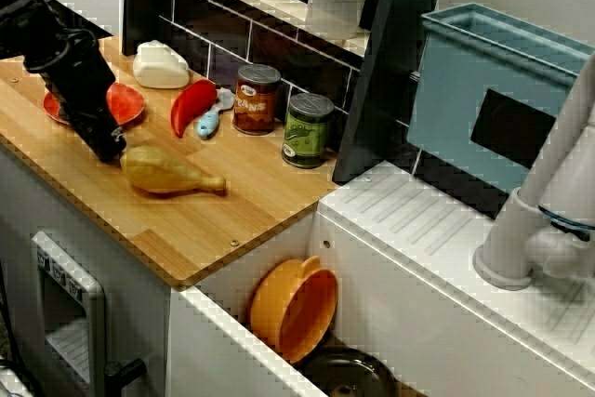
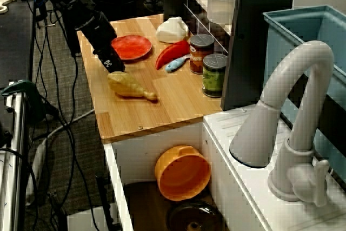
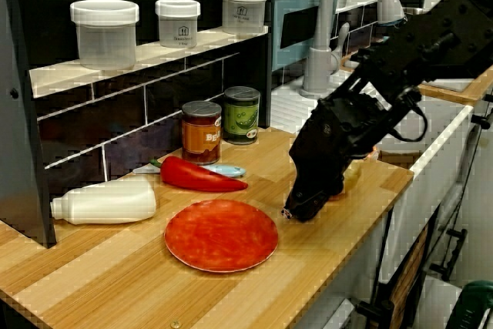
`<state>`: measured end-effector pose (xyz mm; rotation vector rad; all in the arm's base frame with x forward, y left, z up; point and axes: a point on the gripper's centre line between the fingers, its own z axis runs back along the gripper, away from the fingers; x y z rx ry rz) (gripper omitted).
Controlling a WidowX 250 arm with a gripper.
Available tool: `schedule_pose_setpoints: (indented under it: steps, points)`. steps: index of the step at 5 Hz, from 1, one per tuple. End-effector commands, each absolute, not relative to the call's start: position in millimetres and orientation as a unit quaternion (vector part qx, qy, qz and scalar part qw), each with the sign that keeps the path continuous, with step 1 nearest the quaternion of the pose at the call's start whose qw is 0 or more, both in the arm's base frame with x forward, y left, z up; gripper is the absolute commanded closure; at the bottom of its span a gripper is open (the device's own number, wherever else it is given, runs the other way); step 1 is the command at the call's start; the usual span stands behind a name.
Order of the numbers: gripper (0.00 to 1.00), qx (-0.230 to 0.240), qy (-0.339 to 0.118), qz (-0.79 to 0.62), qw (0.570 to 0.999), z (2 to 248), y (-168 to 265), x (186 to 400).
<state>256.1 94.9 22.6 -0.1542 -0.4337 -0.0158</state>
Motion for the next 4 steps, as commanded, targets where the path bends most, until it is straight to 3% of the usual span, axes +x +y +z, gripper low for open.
schedule_pose_setpoints:
  steps: [1, 2, 4]
  points:
    - [1.0, -0.12, -0.155, 0.03, 0.98, 28.5, 63.0, 281.1]
    - [1.0, -0.145, -0.113, 0.026, 0.983, 39.4, 44.4, 287.3]
    - [1.0, -0.176, -0.077, 0.015, 0.981, 51.2, 26.7, 275.8]
